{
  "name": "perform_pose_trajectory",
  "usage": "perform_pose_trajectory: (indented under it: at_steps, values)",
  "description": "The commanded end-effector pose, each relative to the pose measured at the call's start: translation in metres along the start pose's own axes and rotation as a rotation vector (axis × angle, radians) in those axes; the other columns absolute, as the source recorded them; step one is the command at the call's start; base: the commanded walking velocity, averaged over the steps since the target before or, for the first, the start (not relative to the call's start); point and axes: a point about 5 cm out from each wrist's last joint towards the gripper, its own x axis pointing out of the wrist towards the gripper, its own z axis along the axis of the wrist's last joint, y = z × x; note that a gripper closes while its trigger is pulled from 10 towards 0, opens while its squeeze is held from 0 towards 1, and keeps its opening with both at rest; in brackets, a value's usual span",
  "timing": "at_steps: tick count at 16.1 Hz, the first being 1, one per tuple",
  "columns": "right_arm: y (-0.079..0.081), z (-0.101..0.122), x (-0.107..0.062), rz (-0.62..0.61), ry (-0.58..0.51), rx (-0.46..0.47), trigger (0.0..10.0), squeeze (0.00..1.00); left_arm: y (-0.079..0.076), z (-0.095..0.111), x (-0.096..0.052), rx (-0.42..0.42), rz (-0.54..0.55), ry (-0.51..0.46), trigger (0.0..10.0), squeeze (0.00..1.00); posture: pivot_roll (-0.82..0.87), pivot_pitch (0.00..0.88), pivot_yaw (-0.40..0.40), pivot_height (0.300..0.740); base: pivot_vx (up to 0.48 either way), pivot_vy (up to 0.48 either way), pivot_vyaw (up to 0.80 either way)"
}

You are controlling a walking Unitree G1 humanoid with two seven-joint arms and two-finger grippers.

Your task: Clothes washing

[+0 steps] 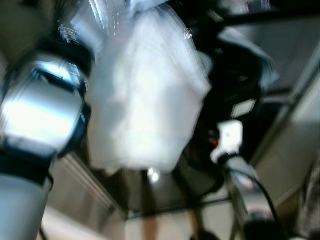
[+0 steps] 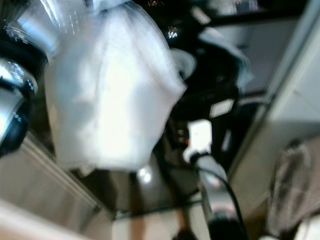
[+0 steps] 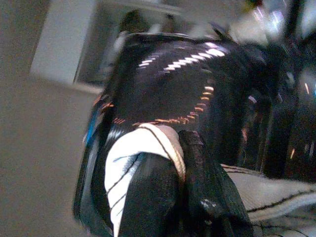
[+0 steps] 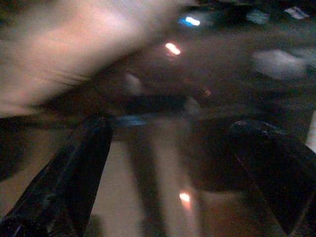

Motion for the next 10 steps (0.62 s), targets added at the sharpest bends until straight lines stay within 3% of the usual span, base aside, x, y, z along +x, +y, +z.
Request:
perform_pose_trajectory:
  at_steps: [1,3,4,5,6,8,10]
  values:
    - [0.002,0.001,-0.001,-0.010,0.004,0.011,10.0,0.00,0.000,-0.020,-0.006,0.031,0.009,0.070,0.0,0.00,-0.34,0.000,0.141,0.740,0.480,0.000,0.00]
    - [0.003,0.000,-0.005,-0.015,0.015,0.013,10.0,0.00,-0.018,-0.035,-0.011,-0.077,-0.076,0.163,0.0,0.00,-0.34,0.000,0.140,0.740,0.441,0.000,0.00]
    - [0.004,0.000,-0.006,-0.014,0.017,0.013,10.0,0.00,-0.021,-0.039,-0.013,-0.208,-0.077,0.195,10.0,0.00,-0.34,0.000,0.141,0.740,0.000,0.000,0.00]
    - [0.005,0.001,-0.007,-0.016,0.023,0.014,10.0,0.00,-0.024,-0.047,-0.016,-0.239,-0.073,0.244,10.0,0.10,-0.34,0.000,0.139,0.740,0.000,0.000,0.00]
    - [0.005,0.002,-0.007,-0.016,0.024,0.013,10.0,0.00,-0.024,-0.048,-0.016,-0.247,-0.073,0.251,10.0,1.00,-0.33,0.000,0.136,0.740,0.000,0.000,0.00]
    - [0.005,0.013,-0.011,-0.001,-0.011,0.006,10.0,0.00,-0.017,-0.051,-0.017,-0.323,-0.054,0.254,10.0,1.00,-0.32,0.000,0.124,0.740,0.000,0.000,0.00]
    - [0.003,0.033,-0.029,0.010,-0.084,-0.038,10.0,0.00,-0.015,-0.053,-0.018,-0.360,-0.059,0.258,10.0,1.00,-0.32,0.000,0.108,0.740,0.000,0.000,0.00]
